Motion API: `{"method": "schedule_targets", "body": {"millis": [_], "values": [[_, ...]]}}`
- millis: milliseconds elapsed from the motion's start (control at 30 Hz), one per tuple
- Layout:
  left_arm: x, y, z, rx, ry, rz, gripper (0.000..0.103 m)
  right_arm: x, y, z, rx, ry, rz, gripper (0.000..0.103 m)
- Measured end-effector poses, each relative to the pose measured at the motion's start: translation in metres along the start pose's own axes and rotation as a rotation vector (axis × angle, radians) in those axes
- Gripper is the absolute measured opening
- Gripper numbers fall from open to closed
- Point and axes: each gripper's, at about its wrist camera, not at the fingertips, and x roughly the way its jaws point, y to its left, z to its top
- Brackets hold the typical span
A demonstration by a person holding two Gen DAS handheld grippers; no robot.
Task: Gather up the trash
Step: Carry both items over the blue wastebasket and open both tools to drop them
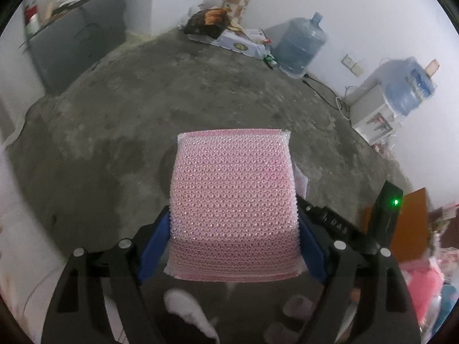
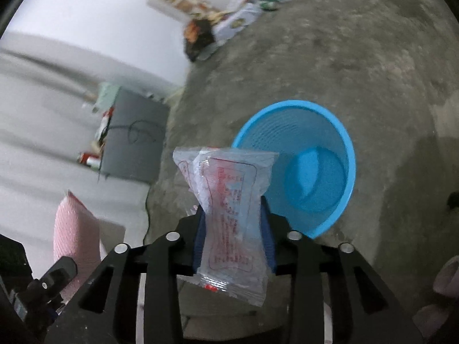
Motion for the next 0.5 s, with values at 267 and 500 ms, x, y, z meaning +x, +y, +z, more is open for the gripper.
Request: {"method": "schedule_targets", "body": {"millis": [267,500], "values": [[0.064,-0.021,0.023,-0.012,0.031,0.003,0.088,0.047,-0.043,0.021,0.098,0.051,-0.112,0.067],[0.044,-0.015,0.009,0.004,-0.029,-0.029,0.088,0.042,-0.045,0.014,0.088,0.025,-0.123,0.073]]}}
